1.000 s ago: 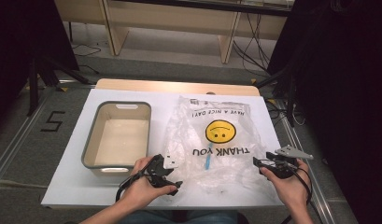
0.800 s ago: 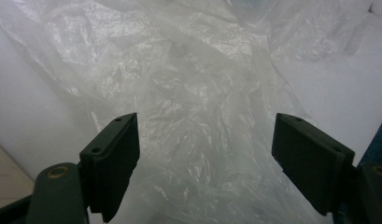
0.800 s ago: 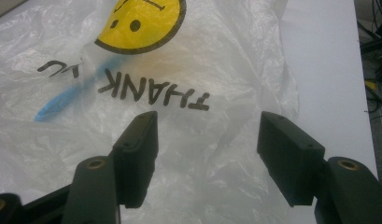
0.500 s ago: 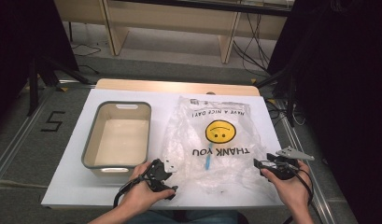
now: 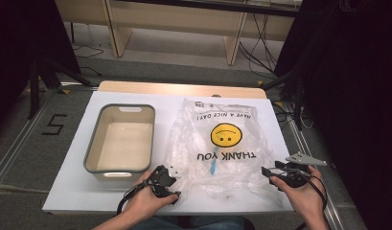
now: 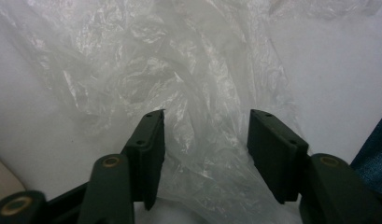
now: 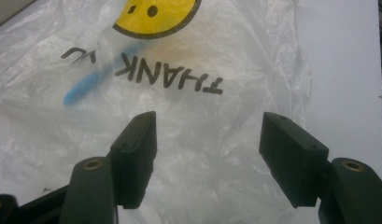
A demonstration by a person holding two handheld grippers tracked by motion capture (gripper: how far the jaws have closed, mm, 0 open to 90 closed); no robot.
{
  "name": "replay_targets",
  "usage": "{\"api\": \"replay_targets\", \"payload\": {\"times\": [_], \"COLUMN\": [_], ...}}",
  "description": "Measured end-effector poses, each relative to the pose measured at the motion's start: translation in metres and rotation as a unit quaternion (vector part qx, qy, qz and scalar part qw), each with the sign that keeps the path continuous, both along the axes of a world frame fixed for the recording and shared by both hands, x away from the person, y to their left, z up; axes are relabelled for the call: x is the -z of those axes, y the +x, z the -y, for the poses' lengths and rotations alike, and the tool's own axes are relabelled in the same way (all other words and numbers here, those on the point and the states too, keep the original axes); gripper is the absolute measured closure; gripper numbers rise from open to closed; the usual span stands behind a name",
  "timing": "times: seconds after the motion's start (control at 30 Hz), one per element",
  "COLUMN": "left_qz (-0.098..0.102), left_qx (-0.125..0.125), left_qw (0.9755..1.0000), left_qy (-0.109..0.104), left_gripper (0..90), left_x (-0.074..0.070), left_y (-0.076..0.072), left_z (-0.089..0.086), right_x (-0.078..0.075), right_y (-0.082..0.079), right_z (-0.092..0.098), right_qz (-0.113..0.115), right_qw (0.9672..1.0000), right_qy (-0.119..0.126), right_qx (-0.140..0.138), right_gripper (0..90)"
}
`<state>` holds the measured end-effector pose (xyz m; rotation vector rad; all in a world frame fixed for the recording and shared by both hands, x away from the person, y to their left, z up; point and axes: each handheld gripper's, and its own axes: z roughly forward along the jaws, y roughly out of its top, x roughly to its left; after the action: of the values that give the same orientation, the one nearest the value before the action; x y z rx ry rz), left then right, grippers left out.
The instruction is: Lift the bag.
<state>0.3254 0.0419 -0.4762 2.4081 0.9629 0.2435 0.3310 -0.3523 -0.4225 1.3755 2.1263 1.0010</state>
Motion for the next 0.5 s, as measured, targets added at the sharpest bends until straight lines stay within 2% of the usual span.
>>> {"api": "replay_targets", "payload": {"times": [0.13, 0.3, 0.4, 0.5], "left_qz": [0.0, -0.002, -0.005, -0.007], "left_qx": [0.005, 0.012, 0.015, 0.017], "left_qw": [1.0, 0.9999, 0.9999, 0.9998], "left_qy": [0.003, 0.004, 0.004, 0.003], "left_gripper": [54.2, 61.1, 64.6, 68.1], "left_x": [-0.001, -0.001, -0.002, -0.002], "left_y": [0.0, -0.001, 0.0, 0.0], "left_z": [0.001, 0.003, 0.003, 0.003], "right_x": [0.0, 0.005, 0.01, 0.017], "right_y": [-0.009, -0.019, -0.023, -0.026], "right_z": [0.002, 0.001, -0.001, -0.003], "right_qz": [-0.016, -0.041, -0.063, -0.091], "right_qw": [0.9997, 0.9979, 0.995, 0.9903], "right_qy": [-0.004, -0.022, -0.043, -0.071], "right_qx": [-0.019, -0.045, -0.063, -0.077], "right_gripper": [36.3, 35.6, 34.7, 35.0]}}
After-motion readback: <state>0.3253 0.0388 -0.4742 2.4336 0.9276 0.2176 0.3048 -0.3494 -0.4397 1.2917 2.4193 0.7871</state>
